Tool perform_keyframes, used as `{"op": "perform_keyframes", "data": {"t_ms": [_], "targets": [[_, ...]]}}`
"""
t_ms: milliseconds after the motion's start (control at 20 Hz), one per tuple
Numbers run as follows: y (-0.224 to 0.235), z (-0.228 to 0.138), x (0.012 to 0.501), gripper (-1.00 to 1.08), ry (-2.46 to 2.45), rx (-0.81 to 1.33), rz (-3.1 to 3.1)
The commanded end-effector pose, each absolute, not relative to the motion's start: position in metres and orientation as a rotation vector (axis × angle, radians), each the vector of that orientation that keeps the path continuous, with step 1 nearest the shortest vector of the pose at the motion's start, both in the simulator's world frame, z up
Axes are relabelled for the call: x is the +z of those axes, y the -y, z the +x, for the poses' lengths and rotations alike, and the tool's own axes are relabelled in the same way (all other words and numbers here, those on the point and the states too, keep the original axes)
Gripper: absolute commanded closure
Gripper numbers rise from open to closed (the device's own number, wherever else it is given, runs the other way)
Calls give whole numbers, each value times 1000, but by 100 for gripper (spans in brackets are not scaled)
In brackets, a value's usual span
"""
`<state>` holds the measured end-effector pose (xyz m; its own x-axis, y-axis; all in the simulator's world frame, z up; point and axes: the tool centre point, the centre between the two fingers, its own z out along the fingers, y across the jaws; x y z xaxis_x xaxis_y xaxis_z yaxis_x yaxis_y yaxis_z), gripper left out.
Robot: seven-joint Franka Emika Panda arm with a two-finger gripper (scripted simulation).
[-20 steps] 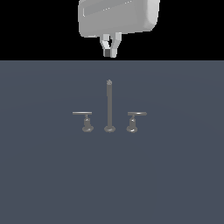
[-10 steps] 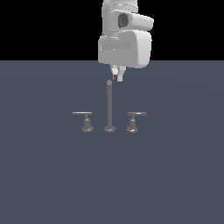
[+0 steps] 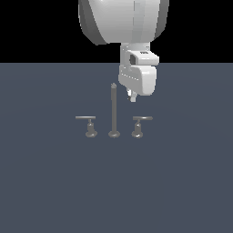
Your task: Turn on the faucet by rotating a designated handle.
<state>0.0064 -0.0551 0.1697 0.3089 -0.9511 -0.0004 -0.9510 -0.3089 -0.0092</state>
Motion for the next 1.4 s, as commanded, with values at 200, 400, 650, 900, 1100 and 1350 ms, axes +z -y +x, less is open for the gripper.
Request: {"op": "perform_keyframes", "data": {"t_ms": [200,400,650,900,1100,1350], "targets": [[84,30,128,108,-2039,-7,-2388],[99,39,110,108,-2125,-5,-2315],[112,45,95,108,-2194,-3,-2251],[117,48,89,108,-2220,-1,-2224],[117,48,89,108,-2220,0,-2223],[125,35,89,108,-2220,0,-2223]]}}
